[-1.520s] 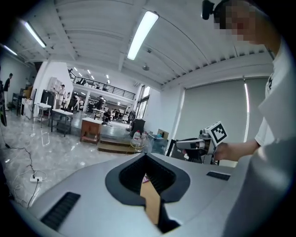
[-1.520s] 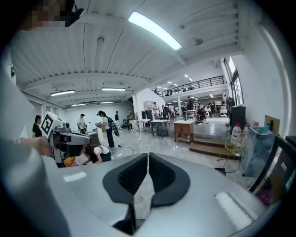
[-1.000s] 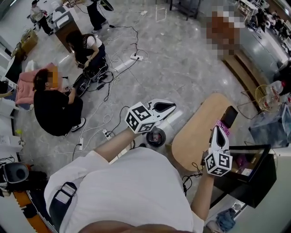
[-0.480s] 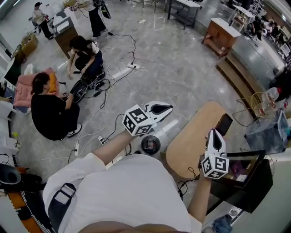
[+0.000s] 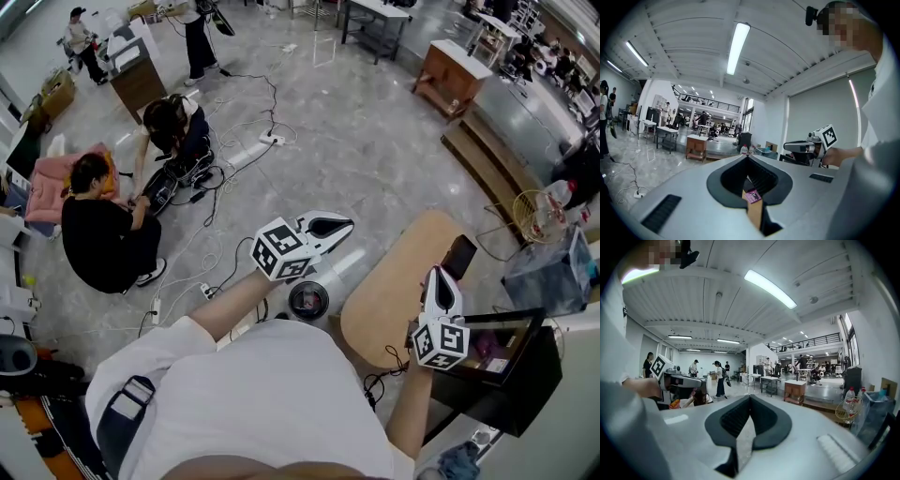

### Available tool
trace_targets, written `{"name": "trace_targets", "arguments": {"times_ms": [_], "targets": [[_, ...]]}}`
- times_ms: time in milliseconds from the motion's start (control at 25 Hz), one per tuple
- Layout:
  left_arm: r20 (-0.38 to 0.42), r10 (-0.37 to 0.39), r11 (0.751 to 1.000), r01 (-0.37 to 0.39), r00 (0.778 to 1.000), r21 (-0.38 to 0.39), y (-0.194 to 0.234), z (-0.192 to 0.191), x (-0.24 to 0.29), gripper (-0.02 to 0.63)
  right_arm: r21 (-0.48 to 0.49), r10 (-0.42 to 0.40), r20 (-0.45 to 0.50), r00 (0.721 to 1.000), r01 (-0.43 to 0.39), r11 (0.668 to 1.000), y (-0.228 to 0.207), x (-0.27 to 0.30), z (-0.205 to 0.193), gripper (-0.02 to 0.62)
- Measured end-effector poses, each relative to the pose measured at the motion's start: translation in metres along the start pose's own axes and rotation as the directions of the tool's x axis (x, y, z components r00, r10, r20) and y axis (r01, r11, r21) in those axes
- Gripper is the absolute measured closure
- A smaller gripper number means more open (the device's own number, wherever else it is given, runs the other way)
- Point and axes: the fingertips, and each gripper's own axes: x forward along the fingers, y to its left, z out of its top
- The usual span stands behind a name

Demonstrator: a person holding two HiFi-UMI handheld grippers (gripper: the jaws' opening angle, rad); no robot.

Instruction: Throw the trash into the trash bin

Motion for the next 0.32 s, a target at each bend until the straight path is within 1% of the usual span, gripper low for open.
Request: {"name": "trace_targets", "arguments": {"times_ms": [320], "targets": [[-0.001, -0.006, 1.0, 0.006, 1.0, -0.002, 0.0002, -0.0015, -0.0003, 0.6, -0.002, -0.005, 0.002, 1.0, 0.005, 1.0, 0.0014, -0.001, 0.0006, 0.584]]}}
